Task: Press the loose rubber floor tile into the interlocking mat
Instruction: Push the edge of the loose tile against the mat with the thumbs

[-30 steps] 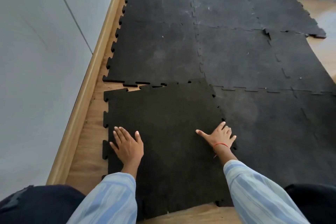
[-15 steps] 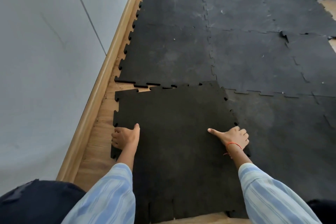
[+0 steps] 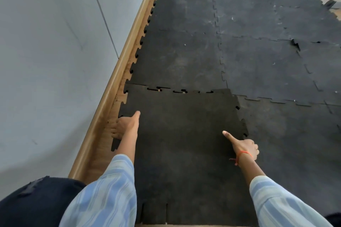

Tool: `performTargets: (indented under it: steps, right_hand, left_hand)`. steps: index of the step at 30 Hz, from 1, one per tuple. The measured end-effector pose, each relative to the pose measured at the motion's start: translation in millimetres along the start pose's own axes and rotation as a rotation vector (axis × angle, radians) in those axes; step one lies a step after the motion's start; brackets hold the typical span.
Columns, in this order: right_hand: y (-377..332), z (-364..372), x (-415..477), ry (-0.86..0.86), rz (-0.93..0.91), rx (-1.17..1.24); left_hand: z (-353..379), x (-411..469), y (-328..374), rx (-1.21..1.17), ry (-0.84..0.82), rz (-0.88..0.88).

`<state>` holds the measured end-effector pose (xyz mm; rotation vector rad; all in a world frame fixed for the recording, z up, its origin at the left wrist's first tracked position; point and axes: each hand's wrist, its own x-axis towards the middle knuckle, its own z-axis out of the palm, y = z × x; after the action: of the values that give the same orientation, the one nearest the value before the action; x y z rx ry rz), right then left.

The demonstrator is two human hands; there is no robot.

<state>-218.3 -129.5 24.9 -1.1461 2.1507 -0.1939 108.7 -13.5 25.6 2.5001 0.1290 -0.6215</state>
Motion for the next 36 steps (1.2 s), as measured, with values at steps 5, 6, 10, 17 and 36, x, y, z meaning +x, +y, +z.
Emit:
performTargets:
  steps: [5,6,10,17,36]
  right_hand:
    - [5,12,-12,-0.063,0.027,0.135]
    - [3,13,-12,-0.065,0.006,0.156]
    - [-7,16,-6,-0.075,-0.09,0.157]
    - [2,26,-2,0.023,-0.129,0.057]
    - [28,42,-29,0.195,-0.37,-0.407]
  left_hand:
    - [-12,22,14,0.064,0.027,0.033]
    - [-13,28,14,0.059,0.007,0.03]
    - [-10,42,6,0.077,-0.118,0.017]
    - [10,27,-6,0.255,-0.25,0.148]
    - [22,30,-28,0.201,-0.063,0.252]
